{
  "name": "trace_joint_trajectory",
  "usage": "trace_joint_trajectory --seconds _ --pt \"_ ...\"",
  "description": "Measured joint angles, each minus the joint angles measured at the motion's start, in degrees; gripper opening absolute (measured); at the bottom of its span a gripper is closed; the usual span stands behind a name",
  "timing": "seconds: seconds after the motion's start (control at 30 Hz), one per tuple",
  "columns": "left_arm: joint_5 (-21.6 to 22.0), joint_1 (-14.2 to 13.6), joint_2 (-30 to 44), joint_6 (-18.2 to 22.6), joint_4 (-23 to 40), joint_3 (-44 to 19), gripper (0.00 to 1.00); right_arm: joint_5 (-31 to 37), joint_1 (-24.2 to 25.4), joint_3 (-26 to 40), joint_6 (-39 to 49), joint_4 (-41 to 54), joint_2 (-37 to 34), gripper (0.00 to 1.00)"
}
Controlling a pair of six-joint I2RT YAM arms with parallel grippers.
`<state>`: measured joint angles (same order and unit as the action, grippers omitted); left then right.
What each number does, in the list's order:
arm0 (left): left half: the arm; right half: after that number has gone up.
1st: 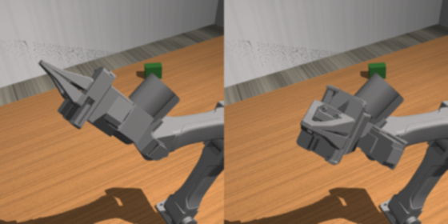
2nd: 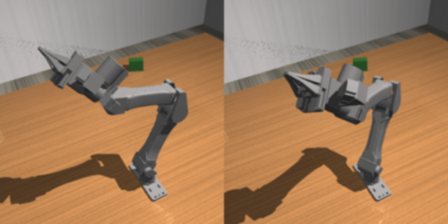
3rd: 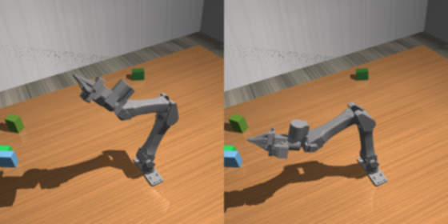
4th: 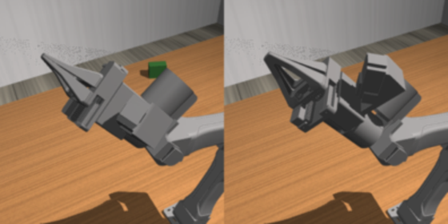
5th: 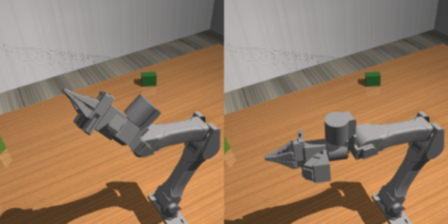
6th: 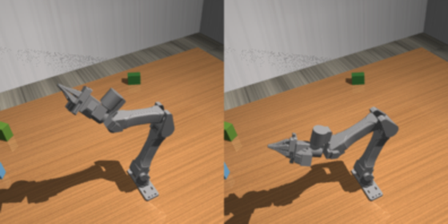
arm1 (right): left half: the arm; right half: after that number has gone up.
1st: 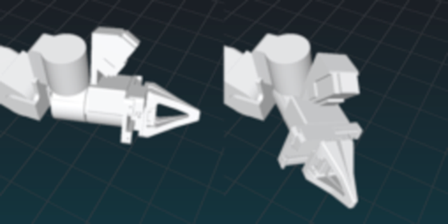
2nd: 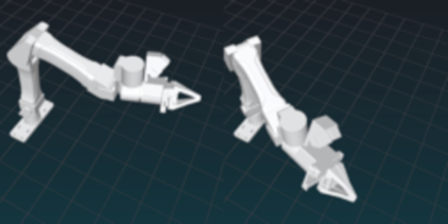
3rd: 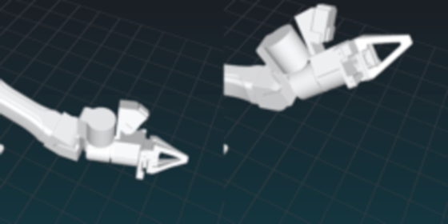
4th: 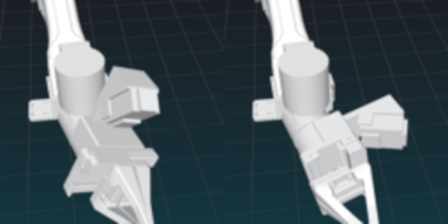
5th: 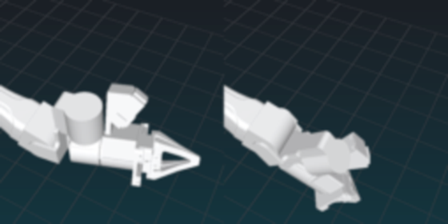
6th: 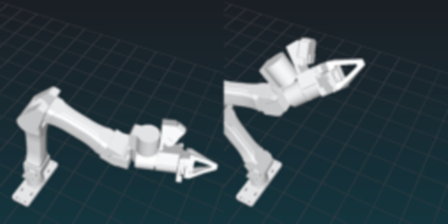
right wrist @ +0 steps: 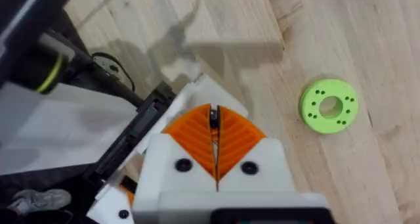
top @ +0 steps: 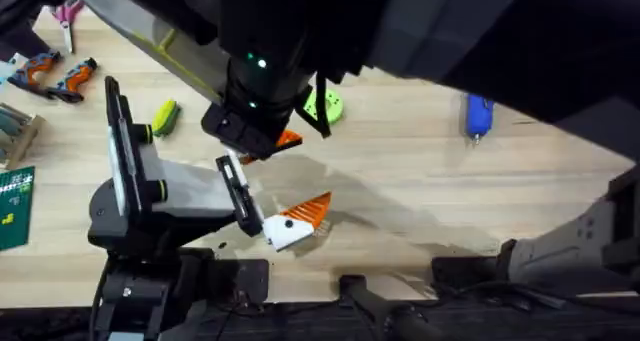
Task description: Pick up the gripper from the table and insert it into the empty holder that is missing its gripper. Then pick up a screw, insert it into the mounting hole, and use the screwdriver to tighten it. Finally, clean up the table by picking up the vegetable and placing it into the bucket.
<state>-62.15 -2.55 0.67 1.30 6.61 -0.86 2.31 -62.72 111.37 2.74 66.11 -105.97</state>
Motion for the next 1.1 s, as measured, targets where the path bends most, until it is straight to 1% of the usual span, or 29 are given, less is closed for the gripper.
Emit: trace_joint_trajectory --seconds 0.7,1.1 --pt "0.0 0.0 0.0 0.0 0.0 0.0 0.993 -0.2 0.0 0.0 -0.2 1.0 0.0 0.006" --pt "0.0 0.0 0.0 0.0 0.0 0.0 0.994 -0.2 0.0 -0.6 -0.2 -0.9 -0.5 0.006"
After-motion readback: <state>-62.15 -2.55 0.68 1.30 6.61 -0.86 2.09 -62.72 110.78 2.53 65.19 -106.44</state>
